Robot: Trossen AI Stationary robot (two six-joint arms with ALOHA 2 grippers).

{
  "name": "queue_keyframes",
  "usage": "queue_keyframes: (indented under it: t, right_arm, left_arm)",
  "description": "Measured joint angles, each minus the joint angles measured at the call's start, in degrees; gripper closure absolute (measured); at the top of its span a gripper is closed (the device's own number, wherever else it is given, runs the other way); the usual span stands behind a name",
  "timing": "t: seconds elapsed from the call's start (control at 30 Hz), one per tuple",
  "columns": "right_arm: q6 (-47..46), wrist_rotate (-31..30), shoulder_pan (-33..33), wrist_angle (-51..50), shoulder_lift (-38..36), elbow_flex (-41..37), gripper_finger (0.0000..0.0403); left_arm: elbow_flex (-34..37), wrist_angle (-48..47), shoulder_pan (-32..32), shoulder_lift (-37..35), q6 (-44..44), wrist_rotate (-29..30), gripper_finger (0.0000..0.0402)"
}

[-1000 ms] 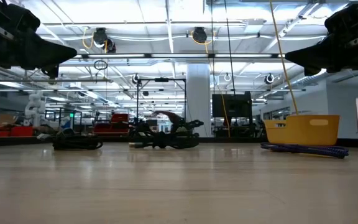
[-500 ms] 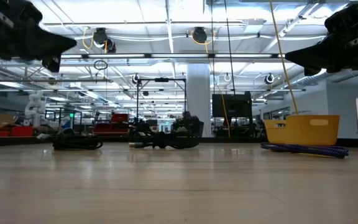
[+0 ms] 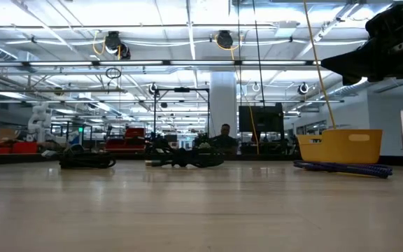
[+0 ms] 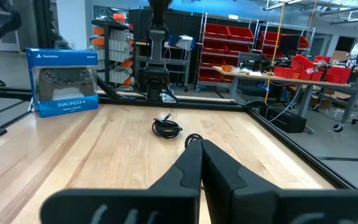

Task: Pick and place USB-C Cables
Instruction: Put the left black charger cable into the yellow bin

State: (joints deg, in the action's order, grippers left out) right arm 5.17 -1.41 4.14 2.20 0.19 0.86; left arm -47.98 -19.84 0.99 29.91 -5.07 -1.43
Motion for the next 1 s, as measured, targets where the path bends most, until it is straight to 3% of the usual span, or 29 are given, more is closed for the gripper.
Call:
queue_keyframes:
  t: [0.23, 0.43, 0.67, 0.87, 1.0]
  right_arm:
    - [-2.4, 0.0, 0.0, 0.0, 0.0, 0.0, 0.0403]
    - [-7.9, 0.0, 0.0, 0.1, 0.0, 0.0, 0.0403]
    - [-10.5, 0.0, 0.0, -1.8, 0.8, 4.5, 0.0403]
    - [-9.2, 0.0, 0.0, -5.9, 7.9, 18.2, 0.0403]
    - [-8.1, -0.3, 0.0, -12.3, 16.6, 32.5, 0.0403]
  left_arm:
    - [-25.6, -19.7, 0.0, 14.1, -3.4, 0.3, 0.0398]
    - [-39.0, -28.1, 0.0, 22.0, -3.8, 0.5, 0.0397]
    - [-39.6, -29.0, 0.0, 23.0, -5.5, 0.5, 0.0391]
    - [-39.5, -28.9, 0.0, 23.0, -7.0, 1.5, 0.0398]
    - [-39.5, -28.5, 0.0, 23.0, -9.1, 2.1, 0.0390]
